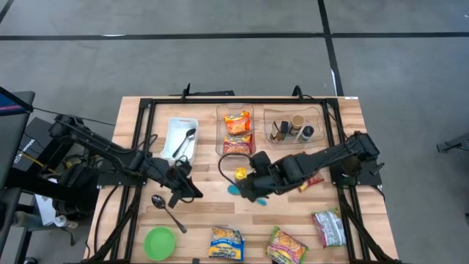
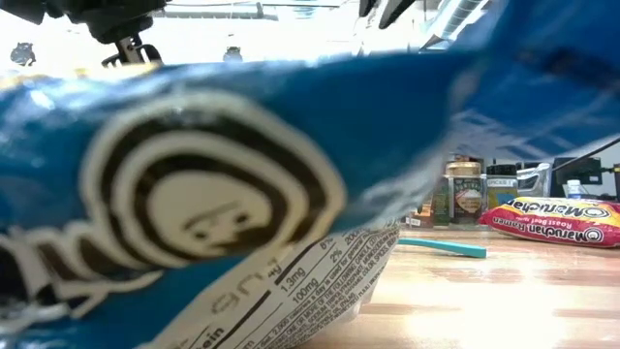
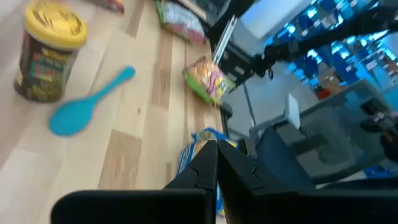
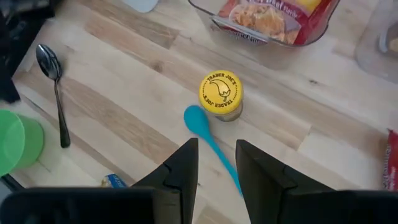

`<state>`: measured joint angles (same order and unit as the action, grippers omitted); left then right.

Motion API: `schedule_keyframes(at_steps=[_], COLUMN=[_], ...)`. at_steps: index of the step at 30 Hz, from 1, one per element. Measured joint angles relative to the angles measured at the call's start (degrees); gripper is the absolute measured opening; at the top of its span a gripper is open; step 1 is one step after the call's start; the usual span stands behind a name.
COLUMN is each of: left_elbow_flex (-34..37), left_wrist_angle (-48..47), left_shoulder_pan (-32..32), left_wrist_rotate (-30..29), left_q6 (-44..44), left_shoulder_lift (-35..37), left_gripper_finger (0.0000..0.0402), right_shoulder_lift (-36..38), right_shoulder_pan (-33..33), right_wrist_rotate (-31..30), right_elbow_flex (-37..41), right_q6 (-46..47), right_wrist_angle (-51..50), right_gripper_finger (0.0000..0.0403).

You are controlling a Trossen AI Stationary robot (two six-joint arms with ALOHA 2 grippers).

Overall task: Pick & Place Food Item
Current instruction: Put the yellow spice bottle into the right transparent bin

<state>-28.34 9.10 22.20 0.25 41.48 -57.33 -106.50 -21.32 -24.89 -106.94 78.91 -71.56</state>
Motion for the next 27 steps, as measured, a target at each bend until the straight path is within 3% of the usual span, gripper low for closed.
schedule_keyframes(at_steps=[8,16,27], left_elbow_flex=[0.00,0.02,0.02], left_wrist_angle=[-0.30,-1.81,-1.77], left_shoulder_pan=[3.75,5.80,6.05], left_wrist_rotate=[-1.47,-5.89,-6.27], left_q6=[1.00,2.58,4.17], left_shoulder_lift=[-4.25,-6.73,-7.13], left_gripper_finger=[0.0001,0.0000,0.0000], right_shoulder_lift=[0.00,-1.87,-4.79], right_shoulder_pan=[5.05,7.25,9.71], right_wrist_rotate=[7.24,8.87,11.74], right_elbow_flex=[0.00,-0.07,0.15], right_q6=[0.11,-0.04,-10.00], right_wrist_angle=[0.56,2.46,2.92], right_gripper_finger=[0.0102,0.0102,0.0102])
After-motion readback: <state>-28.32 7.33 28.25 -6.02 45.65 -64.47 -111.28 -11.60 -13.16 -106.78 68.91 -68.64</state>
